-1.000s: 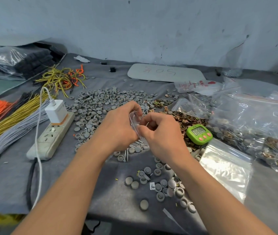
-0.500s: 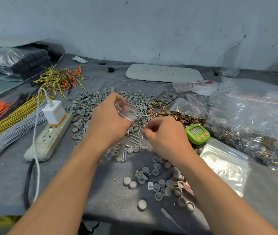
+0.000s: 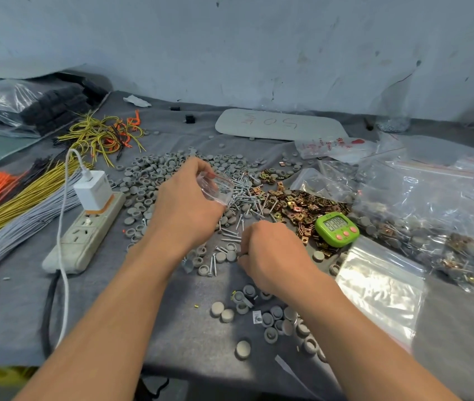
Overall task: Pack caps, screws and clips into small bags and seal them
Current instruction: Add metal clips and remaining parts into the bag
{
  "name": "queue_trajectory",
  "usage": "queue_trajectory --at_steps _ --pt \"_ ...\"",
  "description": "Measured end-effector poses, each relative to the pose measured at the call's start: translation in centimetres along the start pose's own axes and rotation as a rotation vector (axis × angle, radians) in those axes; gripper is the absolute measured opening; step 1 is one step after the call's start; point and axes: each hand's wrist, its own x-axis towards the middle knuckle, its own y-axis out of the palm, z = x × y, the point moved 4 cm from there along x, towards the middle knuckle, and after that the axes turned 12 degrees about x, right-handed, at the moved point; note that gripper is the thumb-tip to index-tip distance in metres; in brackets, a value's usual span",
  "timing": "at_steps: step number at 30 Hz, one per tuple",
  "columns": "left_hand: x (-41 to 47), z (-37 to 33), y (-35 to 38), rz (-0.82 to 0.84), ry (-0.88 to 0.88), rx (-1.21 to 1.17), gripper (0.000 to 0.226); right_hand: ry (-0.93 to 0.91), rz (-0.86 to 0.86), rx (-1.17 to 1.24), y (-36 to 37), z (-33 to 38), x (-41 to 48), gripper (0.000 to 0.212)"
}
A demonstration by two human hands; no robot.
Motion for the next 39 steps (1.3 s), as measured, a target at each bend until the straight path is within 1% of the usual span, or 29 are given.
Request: queue_trajectory --at_steps 2,3,5,7,8,10,11,13,16,20,22,24,25,26,27,29,30,31,33,35,39 --pt "-0.1 -0.1 0.0 0.016 0.007 0.011 0.039 0.057 -0.047 0.059 -0.5 -0.4 0.1 0.005" --pt "-0.1 -0.1 0.1 0.028 0.012 0.017 0.039 0.081 -0.103 0.148 -0.9 -0.7 0.2 0.007" --pt "-0.1 -0.2 0.2 0.062 0.028 0.039 0.039 0.086 -0.251 0.412 -2.0 -1.4 0.5 0.016" --pt "-0.2 -0.5 0.3 0.09 0.063 0.061 0.038 0.021 -0.38 0.651 -3.2 -1.8 0.5 0.022" --pt "-0.4 -0.7 0.3 0.102 0.087 0.073 0.038 -0.026 -0.417 0.743 -3.6 -1.7 0.5 0.021" --pt "-0.9 -1.4 0.6 0.133 0.136 0.111 0.037 -0.11 -0.433 0.856 -3.9 -1.3 0.3 0.018" --pt "-1.1 -1.6 0.8 0.15 0.155 0.134 0.036 -0.142 -0.418 0.86 -3.7 -1.0 0.2 0.017" --pt "-1.3 -1.8 1.0 0.174 0.175 0.178 0.034 -0.163 -0.358 0.806 -3.0 -0.5 0.2 0.014" --pt "-1.2 -1.7 1.0 0.188 0.188 0.197 0.034 -0.145 -0.274 0.756 -2.4 -0.4 0.5 0.013" --pt "-0.9 -1.4 1.0 0.176 0.215 0.168 0.032 -0.127 -0.259 0.745 -2.6 -0.6 0.5 0.019" --pt "-0.7 -1.3 1.1 0.156 0.208 0.143 0.029 -0.121 -0.306 0.762 -2.8 -0.6 0.4 0.02" --pt "-0.4 -1.1 0.9 0.108 0.162 0.096 0.031 -0.104 -0.433 0.769 -3.4 -1.2 0.4 0.017" --pt "-0.3 -0.8 0.8 0.071 0.126 0.067 0.033 -0.079 -0.484 0.74 -3.7 -1.5 0.4 0.016" --pt "-0.1 -0.6 0.7 0.03 0.091 0.045 0.034 -0.049 -0.491 0.688 -3.8 -1.9 0.5 0.016" --pt "0.0 -0.4 0.5 -0.009 0.066 0.032 0.033 -0.023 -0.434 0.623 -3.7 -2.0 0.7 0.016" --pt "0.2 -0.1 0.4 -0.071 0.043 0.018 0.033 0.003 -0.202 0.48 -2.4 -1.7 0.7 0.014" --pt "0.2 -0.1 0.3 -0.092 0.04 0.01 0.032 0.001 -0.104 0.403 -1.6 -1.4 0.6 0.013" --pt "0.2 0.0 0.2 -0.105 0.039 0.002 0.032 -0.01 -0.04 0.323 -0.9 -1.1 0.4 0.013" --pt "0.3 0.1 0.2 -0.116 0.038 -0.002 0.032 -0.04 0.013 0.181 0.0 -0.5 0.4 0.019" --pt "0.3 0.2 0.2 -0.117 0.04 0.009 0.031 -0.057 0.018 0.093 0.2 -0.3 0.5 0.019" --pt "0.4 0.3 0.3 -0.108 0.037 0.024 0.032 -0.054 0.04 0.087 0.4 -0.3 0.3 0.019"
